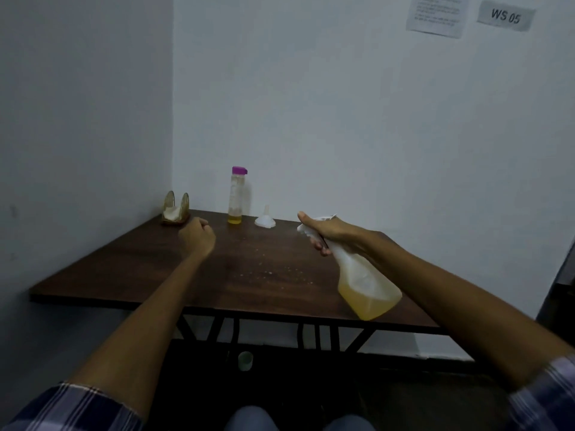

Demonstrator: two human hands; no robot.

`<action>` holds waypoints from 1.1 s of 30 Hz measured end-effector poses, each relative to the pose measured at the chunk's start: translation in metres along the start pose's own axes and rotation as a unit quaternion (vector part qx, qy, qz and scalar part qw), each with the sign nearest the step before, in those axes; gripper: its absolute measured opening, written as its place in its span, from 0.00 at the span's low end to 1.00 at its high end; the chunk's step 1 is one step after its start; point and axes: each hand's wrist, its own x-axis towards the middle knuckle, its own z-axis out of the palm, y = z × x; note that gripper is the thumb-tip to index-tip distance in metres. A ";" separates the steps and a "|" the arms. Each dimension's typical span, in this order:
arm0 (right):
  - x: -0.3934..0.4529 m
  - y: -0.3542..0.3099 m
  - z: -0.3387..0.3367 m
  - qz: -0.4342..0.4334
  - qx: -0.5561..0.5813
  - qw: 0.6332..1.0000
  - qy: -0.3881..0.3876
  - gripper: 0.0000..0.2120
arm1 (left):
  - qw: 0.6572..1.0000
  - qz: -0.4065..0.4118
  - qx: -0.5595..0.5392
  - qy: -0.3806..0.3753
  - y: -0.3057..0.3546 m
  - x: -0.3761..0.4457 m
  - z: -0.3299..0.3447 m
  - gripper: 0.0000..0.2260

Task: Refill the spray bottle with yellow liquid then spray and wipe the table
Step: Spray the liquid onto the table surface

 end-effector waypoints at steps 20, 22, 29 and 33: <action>-0.003 -0.018 0.038 -0.005 -0.066 0.996 -0.063 0.27 | 1.000 -0.020 -0.013 0.011 -0.013 -0.004 -0.027 0.13; -0.004 -0.018 0.021 0.017 -0.030 0.997 -0.070 0.26 | 1.000 -0.019 -0.013 0.012 -0.012 -0.005 -0.026 0.13; -0.027 0.018 -0.040 0.100 0.058 0.992 -0.049 0.24 | 1.000 -0.014 -0.013 -0.005 -0.005 -0.012 -0.011 0.13; -0.037 0.050 -0.045 0.070 -0.013 0.993 0.094 0.15 | 1.000 -0.007 -0.005 -0.020 0.001 -0.017 0.000 0.13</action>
